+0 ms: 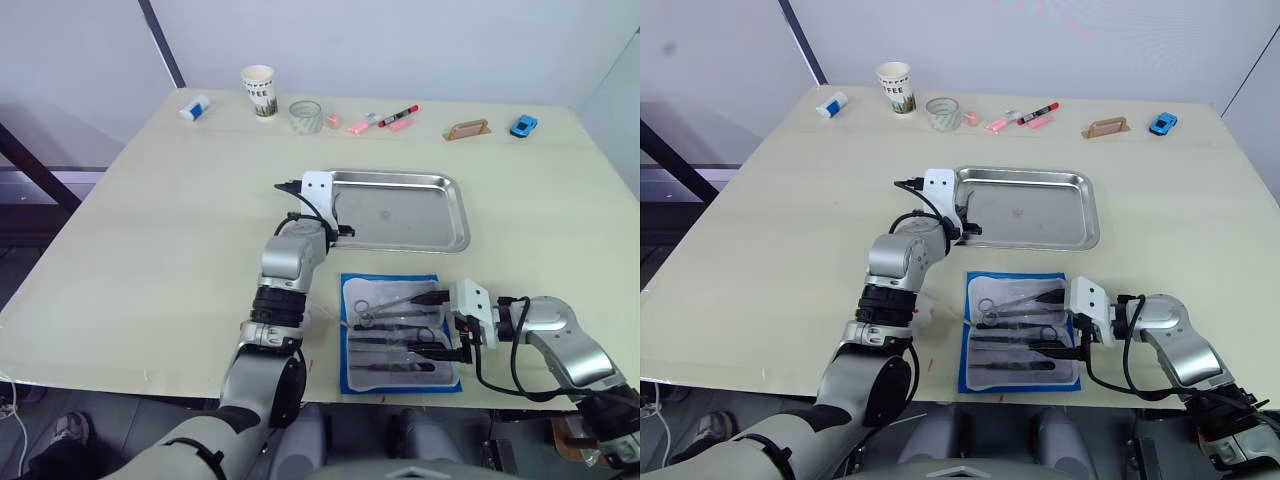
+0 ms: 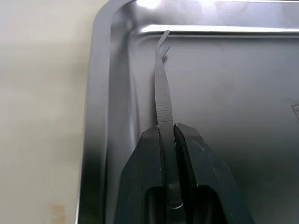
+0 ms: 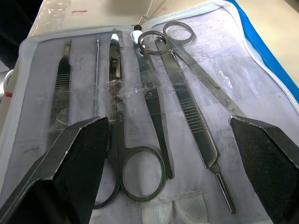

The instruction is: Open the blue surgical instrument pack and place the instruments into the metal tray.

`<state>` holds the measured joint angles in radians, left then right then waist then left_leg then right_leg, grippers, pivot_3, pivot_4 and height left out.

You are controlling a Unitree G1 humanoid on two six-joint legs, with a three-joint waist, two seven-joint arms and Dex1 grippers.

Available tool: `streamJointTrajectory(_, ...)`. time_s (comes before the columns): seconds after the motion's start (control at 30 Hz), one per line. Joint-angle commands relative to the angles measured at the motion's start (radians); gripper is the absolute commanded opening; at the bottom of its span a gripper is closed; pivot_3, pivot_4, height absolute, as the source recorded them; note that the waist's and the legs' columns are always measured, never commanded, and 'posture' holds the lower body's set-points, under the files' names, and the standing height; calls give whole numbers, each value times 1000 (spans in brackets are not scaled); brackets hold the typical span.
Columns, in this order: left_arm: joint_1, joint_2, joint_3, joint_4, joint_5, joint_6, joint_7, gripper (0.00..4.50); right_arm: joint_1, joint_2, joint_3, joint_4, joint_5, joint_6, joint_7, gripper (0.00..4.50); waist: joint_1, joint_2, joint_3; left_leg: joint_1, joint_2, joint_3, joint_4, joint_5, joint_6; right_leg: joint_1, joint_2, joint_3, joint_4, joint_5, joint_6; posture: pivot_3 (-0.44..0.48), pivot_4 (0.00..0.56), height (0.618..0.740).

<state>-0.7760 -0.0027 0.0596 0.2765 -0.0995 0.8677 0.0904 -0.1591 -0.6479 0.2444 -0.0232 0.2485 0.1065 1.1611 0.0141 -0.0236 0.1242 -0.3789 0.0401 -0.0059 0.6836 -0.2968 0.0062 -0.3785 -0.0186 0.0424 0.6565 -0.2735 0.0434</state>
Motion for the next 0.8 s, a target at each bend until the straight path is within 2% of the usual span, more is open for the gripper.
streamJointTrajectory(0.03, -23, -2, -6, -13, 10, -16, 0, 38, 33, -20, 25, 41, -53, 35, -13, 4500, 0, 0, 0, 0, 0, 0, 0, 0, 0, 0, 0, 0, 0, 0, 0, 0, 150, 740)
streamJointTrajectory(0.17, -22, -3, -4, -14, 10, -14, 1, 38, 34, -21, 24, 41, -53, 34, -13, 4500, 0, 0, 0, 0, 0, 0, 0, 0, 0, 0, 0, 0, 0, 0, 0, 0, 150, 740)
streamJointTrajectory(0.2, -21, -4, -3, -14, 9, -13, 2, 909, 34, -21, 25, 41, -54, 33, -13, 4500, 0, 0, 0, 0, 0, 0, 0, 0, 0, 0, 0, 0, 0, 0, 0, 0, 150, 740)
streamJointTrajectory(0.4, -16, -9, 0, -39, 2, -9, -1, 3707, 31, -20, 25, 44, -54, 31, -13, 4500, -1, 0, 0, 0, 0, 0, 0, 0, 0, 0, 0, 0, 0, 0, 0, 0, 150, 740)
streamJointTrajectory(0.43, -13, -12, 1, -58, -6, -9, -8, 4328, 31, -20, 25, 43, -54, 32, -13, 4500, -1, 0, 0, 0, 0, 0, 0, 0, 0, 0, 0, 0, 0, 0, 0, 0, 150, 740)
streamJointTrajectory(0.63, 36, -14, -3, -263, -114, 20, -142, 4425, 29, -20, 22, 44, -52, 30, -13, 4500, 0, 1, 0, 0, 0, 0, 0, 0, 0, 0, 0, 0, 0, 0, 0, 0, 150, 740)
streamJointTrajectory(0.8, 69, 62, -28, -372, -180, -60, -323, 4425, 30, -17, 19, 45, -51, 27, -12, 4500, 0, 1, 0, 0, 0, 0, 0, 1, -2, 0, -1, 0, 0, 0, 0, 0, 150, 740)
